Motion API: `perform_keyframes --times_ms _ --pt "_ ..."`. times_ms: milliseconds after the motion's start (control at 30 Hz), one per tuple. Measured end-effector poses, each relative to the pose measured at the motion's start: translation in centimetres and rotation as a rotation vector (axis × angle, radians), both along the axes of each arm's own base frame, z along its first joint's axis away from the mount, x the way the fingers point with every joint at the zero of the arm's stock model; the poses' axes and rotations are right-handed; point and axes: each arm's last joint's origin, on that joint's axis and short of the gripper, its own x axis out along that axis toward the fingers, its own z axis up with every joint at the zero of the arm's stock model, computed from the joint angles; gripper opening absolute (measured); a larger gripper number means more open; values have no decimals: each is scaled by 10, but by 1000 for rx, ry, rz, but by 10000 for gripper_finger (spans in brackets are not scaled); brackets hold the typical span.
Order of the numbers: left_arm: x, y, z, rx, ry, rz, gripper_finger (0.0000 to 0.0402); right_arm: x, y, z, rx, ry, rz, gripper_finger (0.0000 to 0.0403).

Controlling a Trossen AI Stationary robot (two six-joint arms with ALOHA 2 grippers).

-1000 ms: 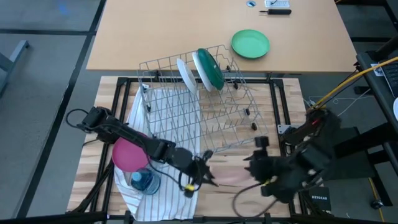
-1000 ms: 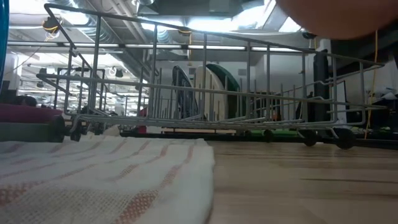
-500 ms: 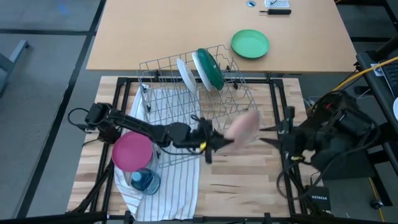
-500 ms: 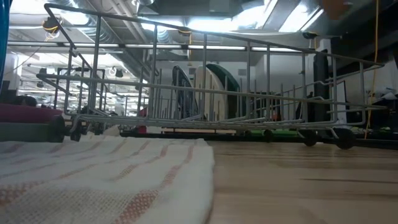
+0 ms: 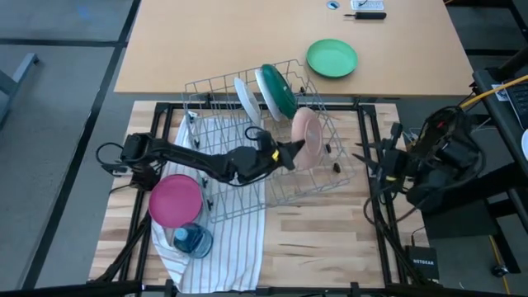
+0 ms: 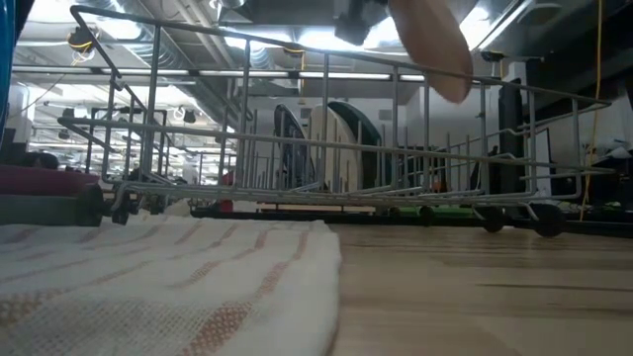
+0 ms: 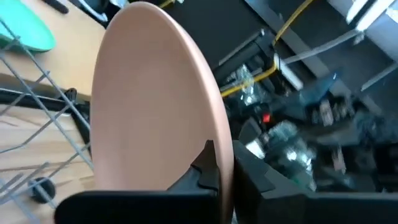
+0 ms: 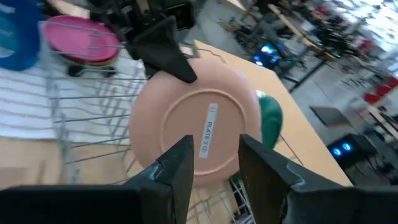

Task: Sort dishes
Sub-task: Put the light orange plate into the dish rack

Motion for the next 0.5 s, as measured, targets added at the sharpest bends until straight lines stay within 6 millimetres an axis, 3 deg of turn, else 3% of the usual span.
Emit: perform_keyframes --times_ms 300,500 --pt "18 20 -37 -207 -55 30 6 -5 -7 -42 21 -28 -83 129" --pt "20 20 -45 -257 -68 64 7 -2 -4 -63 15 -7 -108 129"
